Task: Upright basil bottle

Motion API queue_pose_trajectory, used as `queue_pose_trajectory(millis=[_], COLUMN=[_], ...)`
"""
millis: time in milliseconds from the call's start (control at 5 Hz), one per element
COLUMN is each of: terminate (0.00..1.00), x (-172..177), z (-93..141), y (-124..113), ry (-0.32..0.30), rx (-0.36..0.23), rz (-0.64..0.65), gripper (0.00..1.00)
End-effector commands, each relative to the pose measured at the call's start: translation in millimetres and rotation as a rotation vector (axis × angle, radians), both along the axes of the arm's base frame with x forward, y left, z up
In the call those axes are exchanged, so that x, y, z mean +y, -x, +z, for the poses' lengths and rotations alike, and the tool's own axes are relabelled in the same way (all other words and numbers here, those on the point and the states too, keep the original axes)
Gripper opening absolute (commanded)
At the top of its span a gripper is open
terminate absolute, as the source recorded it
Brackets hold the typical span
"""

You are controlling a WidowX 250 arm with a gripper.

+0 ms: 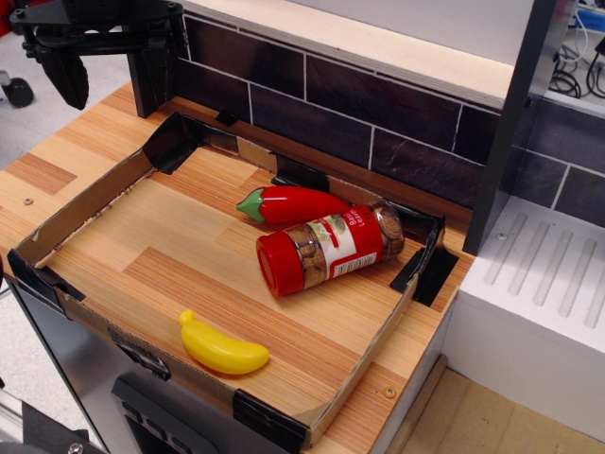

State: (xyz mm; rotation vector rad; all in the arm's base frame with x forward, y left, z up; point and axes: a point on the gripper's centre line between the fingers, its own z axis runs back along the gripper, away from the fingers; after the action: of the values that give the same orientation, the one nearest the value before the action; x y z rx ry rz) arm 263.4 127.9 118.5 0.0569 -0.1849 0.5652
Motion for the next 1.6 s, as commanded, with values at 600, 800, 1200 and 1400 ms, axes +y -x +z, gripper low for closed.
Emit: queue_pose_trajectory(millis=[600, 800, 1200, 1400], terminate=[0.00, 0.00, 0.00, 0.00], x=[-73.3, -95.2, -111.4, -115.4], z=[-11.9, -21.9, -48.8, -56.7], y=[17.1, 25.7, 30.7, 29.3], ry=[-0.047, -0.080, -0.113, -0.094], rx=[0.020, 0.013, 0.022, 0.023], rz=[-0.751, -1.000, -1.209, -1.161], gripper=[1.00, 1.00, 1.00, 1.00])
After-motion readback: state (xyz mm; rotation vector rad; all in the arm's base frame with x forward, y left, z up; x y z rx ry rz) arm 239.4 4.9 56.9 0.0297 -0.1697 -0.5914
